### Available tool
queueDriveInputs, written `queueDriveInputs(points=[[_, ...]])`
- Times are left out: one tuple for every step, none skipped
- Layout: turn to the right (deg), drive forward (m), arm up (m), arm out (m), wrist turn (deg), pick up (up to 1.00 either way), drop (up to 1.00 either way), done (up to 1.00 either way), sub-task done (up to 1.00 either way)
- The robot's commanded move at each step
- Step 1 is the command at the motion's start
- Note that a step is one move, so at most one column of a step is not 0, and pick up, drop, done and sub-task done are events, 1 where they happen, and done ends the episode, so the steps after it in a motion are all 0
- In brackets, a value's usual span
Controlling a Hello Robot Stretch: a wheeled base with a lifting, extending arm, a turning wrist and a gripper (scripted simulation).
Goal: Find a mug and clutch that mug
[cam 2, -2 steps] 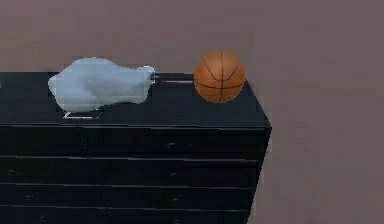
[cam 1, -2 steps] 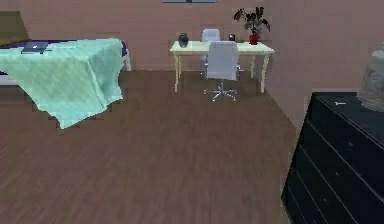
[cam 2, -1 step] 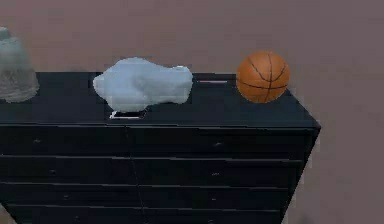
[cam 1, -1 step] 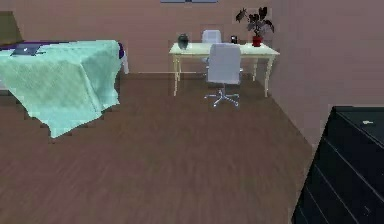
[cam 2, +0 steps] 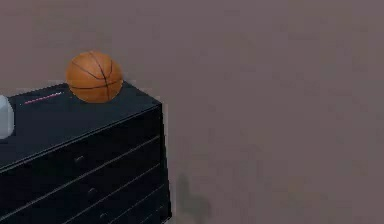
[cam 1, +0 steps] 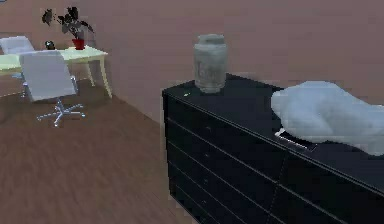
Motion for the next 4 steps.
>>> queueDriveInputs(points=[[33.0, 0.0, 0.0, 0.0, 0.0, 0.0, 0.0, 0.0, 0.0], [0.0, 0.05, 0.0, 0.0, 0.0, 0.0, 0.0, 0.0, 0.0], [-45.0, 0.0, 0.0, 0.0, 0.0, 0.0, 0.0, 0.0, 0.0], [-30.0, 0.0, 0.0, 0.0, 0.0, 0.0, 0.0, 0.0, 0.0]])
